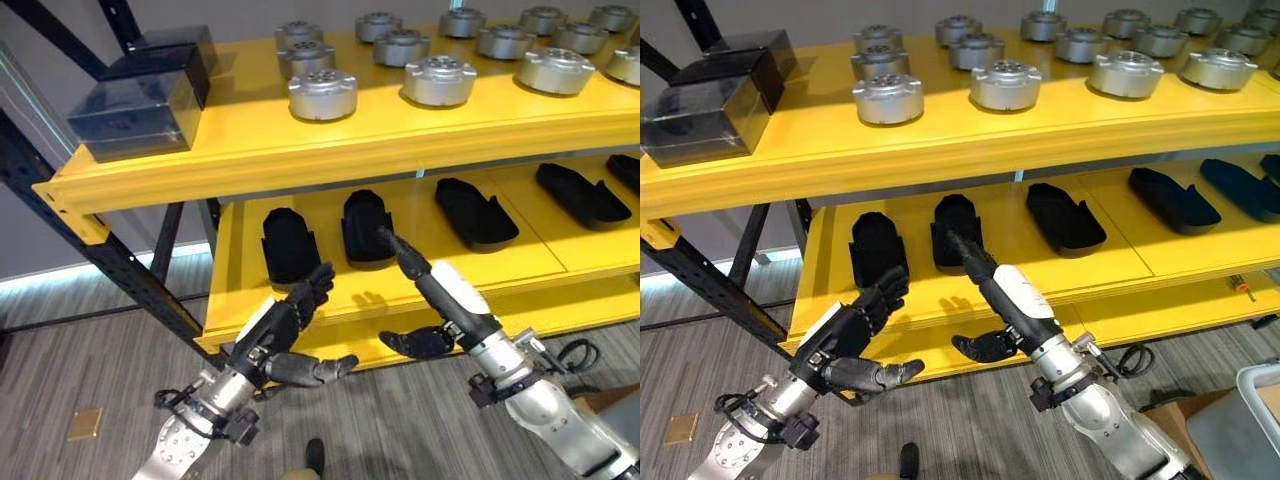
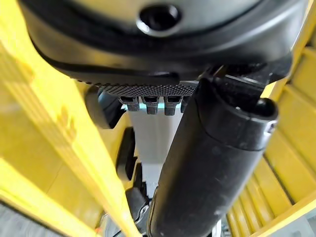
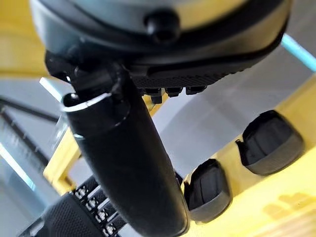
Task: Move parts from the plastic box to the shelf.
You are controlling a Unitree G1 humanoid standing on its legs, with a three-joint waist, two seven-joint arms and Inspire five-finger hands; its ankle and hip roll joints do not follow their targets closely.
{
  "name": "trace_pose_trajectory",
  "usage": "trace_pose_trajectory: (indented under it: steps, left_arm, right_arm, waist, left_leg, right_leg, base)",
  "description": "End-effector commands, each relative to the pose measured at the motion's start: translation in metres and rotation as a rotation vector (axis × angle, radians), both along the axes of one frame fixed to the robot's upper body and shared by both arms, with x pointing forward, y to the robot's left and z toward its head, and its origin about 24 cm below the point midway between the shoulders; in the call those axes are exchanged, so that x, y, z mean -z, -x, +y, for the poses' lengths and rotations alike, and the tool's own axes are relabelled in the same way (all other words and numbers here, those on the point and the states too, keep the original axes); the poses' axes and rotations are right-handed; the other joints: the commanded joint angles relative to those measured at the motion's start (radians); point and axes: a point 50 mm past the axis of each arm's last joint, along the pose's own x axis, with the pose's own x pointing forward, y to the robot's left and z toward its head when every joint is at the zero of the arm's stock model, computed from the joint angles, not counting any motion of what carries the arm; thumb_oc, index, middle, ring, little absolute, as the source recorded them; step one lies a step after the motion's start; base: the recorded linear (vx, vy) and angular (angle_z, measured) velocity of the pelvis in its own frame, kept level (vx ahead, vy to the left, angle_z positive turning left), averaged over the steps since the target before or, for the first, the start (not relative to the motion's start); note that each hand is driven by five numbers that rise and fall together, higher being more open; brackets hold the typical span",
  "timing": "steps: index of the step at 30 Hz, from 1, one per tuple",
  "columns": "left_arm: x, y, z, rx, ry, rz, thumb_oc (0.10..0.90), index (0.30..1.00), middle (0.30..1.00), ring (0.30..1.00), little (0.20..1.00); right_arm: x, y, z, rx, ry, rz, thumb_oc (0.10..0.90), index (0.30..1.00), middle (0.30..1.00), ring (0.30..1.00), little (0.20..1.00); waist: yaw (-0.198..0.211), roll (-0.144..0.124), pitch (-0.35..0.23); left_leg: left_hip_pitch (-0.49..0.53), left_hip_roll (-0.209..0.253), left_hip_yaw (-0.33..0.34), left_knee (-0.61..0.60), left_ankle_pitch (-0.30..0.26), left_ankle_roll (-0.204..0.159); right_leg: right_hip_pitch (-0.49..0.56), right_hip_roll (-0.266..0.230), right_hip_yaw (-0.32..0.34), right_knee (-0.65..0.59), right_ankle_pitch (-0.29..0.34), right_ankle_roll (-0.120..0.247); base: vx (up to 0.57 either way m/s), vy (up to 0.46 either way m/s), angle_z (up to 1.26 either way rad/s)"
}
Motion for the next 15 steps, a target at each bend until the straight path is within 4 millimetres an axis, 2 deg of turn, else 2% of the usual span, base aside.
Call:
trace_pose_trajectory:
  steps: [1,4,5,9,15]
  left_arm:
    - [-0.053,-0.017,0.001,0.038,0.125,-0.289,0.900,1.000,1.000,1.000,1.000]
    - [-0.054,-0.018,0.000,0.062,0.118,-0.282,0.900,1.000,1.000,1.000,1.000]
    - [-0.053,-0.018,-0.001,0.077,0.116,-0.280,0.900,1.000,1.000,1.000,1.000]
    - [-0.055,-0.017,-0.003,0.119,0.136,-0.283,0.900,1.000,1.000,1.000,1.000]
    - [-0.052,-0.017,-0.009,0.211,0.266,-0.211,0.900,1.000,1.000,1.000,1.000]
  right_arm:
    - [-0.046,-0.009,0.020,-0.121,0.044,-0.263,0.900,1.000,1.000,1.000,1.000]
    - [-0.045,-0.032,0.018,-0.053,0.170,-0.287,0.900,1.000,1.000,1.000,1.000]
    - [-0.042,-0.048,0.015,-0.001,0.240,-0.319,0.900,1.000,1.000,1.000,1.000]
    - [-0.031,-0.079,0.003,0.140,0.353,-0.295,0.900,1.000,1.000,1.000,1.000]
    - [-0.011,-0.104,-0.010,0.288,0.405,-0.193,0.900,1.000,1.000,1.000,1.000]
  waist:
    - [0.015,-0.032,-0.037]
    - [0.038,-0.034,-0.038]
    - [0.051,-0.034,-0.037]
    - [0.081,-0.030,-0.028]
    - [0.104,-0.022,-0.012]
  left_leg:
    - [0.071,0.020,-0.043,0.001,-0.091,-0.004]
    - [0.072,0.017,-0.060,0.000,-0.087,-0.005]
    - [0.073,0.018,-0.067,0.000,-0.085,-0.006]
    - [0.072,0.014,-0.090,0.002,-0.082,-0.005]
    - [0.065,0.013,-0.126,0.010,-0.074,-0.005]
  right_leg:
    - [-0.059,-0.005,-0.036,0.096,-0.027,-0.030]
    - [-0.049,-0.005,-0.045,0.097,-0.029,-0.034]
    - [-0.044,-0.005,-0.053,0.100,-0.033,-0.037]
    - [-0.035,-0.004,-0.067,0.110,-0.040,-0.045]
    - [-0.031,-0.010,-0.073,0.145,-0.059,-0.054]
  base:
    - [0.01,-0.037,0.16]
    - [0.01,-0.030,0.19]
    - [0.00,-0.031,0.23]
    - [0.01,-0.021,0.28]
    - [0.02,-0.003,0.05]
